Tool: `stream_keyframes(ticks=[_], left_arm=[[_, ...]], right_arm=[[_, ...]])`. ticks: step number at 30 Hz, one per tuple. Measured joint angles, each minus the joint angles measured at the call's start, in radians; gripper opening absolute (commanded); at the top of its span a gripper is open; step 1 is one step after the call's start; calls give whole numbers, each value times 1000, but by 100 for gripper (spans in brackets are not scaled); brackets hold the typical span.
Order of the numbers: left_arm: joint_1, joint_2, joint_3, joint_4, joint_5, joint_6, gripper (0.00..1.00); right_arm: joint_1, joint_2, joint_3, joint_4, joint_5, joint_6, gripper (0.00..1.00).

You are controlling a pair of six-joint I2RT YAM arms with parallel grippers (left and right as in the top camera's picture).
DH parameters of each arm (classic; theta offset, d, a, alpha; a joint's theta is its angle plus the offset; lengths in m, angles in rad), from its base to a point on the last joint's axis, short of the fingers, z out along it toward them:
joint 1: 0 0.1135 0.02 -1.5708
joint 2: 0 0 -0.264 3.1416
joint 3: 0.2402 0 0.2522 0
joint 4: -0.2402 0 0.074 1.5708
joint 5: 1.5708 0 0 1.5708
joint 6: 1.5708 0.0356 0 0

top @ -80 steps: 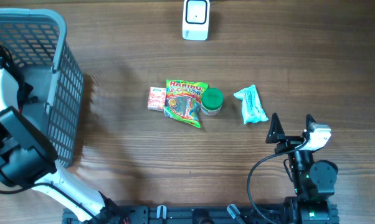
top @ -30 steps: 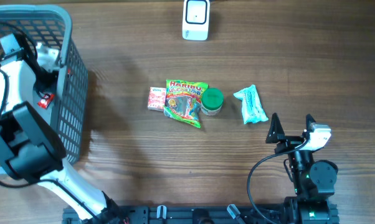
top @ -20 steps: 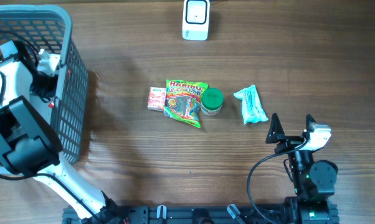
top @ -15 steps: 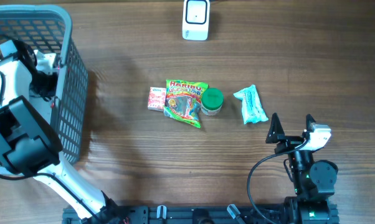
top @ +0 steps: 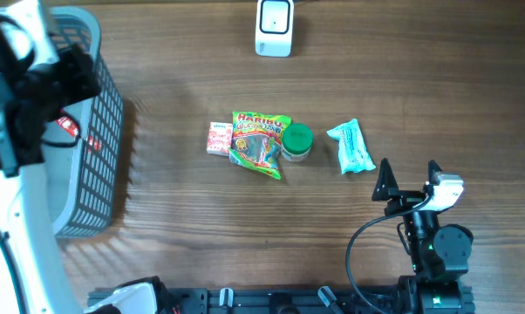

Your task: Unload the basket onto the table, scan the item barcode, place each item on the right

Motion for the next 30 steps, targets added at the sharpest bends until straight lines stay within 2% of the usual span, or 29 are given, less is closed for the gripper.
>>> stream_keyframes(ticks=[2,5,7,12,16,19,20,23,28,30], left_arm=[[11,25,-3,0,-191,-89,100],[166,43,-3,-27,-297,-312,100],[204,70,-3,-29,-312,-400,100],[209,299,-3,-22,-315,-442,100],[227,554,-23,-31,-317,-473,89],[240,711,-40,-32,-365,-482,89],[240,748,-40,-31,-396,-482,92],[241,795,-40,-29,-436,-484,98],[241,798,-40,-1,-433,-469,98],[243,800,-40,18,-417,-459,94]], right_arm=[[0,0,0,0,0,0,100],[0,0,0,0,0,0,100],[0,0,0,0,0,0,100],[0,0,0,0,0,0,100],[0,0,0,0,0,0,100],[0,0,0,0,0,0,100],[0,0,0,0,0,0,100],[0,0,0,0,0,0,100],[0,0,0,0,0,0,100],[0,0,0,0,0,0,100]])
